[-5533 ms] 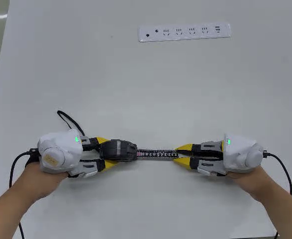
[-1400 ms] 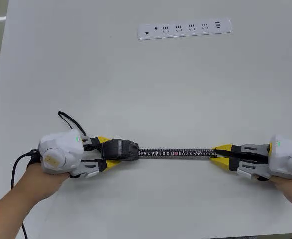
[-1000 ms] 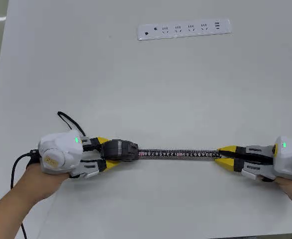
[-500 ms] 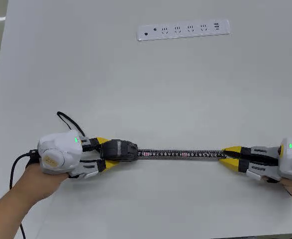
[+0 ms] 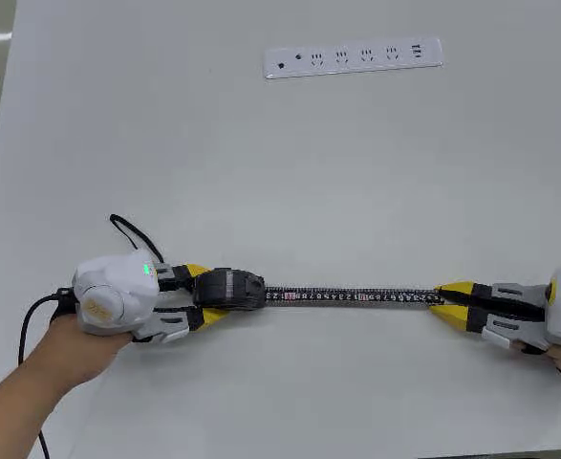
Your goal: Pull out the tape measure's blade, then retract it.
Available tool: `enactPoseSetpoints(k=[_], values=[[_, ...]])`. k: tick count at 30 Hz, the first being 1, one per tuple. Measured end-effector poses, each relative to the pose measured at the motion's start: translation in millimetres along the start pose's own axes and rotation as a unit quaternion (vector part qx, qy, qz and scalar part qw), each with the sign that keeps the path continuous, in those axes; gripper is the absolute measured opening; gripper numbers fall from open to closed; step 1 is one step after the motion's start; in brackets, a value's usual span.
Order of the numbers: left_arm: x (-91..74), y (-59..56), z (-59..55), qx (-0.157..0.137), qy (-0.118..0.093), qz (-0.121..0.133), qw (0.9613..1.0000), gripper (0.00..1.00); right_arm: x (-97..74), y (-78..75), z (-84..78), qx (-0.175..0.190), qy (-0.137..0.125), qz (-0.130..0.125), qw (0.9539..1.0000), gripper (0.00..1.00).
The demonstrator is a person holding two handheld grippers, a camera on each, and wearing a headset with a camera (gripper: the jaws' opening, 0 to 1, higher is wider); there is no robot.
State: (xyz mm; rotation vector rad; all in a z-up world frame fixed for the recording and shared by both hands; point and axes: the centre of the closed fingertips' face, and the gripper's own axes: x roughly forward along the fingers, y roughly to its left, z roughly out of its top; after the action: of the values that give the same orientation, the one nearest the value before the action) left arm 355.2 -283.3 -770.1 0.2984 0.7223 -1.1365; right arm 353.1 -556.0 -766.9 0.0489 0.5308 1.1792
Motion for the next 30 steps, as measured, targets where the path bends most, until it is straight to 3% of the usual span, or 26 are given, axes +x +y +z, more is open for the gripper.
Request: enactPoseSetpoints(k=[5, 30], values=[[0.0, -0.5, 0.8, -0.001, -0.001, 0.000, 1.0000, 0.28, -6.8, -0.9, -1.1, 0.001, -0.001, -0.004, 1.0000, 0.07], [-0.2, -1.1, 2.0, 0.000, -0.001, 0.001, 1.0000, 0.29, -8.2, 0.0, -3.8, 0.007, 0.005, -0.009, 0.9999, 0.10]])
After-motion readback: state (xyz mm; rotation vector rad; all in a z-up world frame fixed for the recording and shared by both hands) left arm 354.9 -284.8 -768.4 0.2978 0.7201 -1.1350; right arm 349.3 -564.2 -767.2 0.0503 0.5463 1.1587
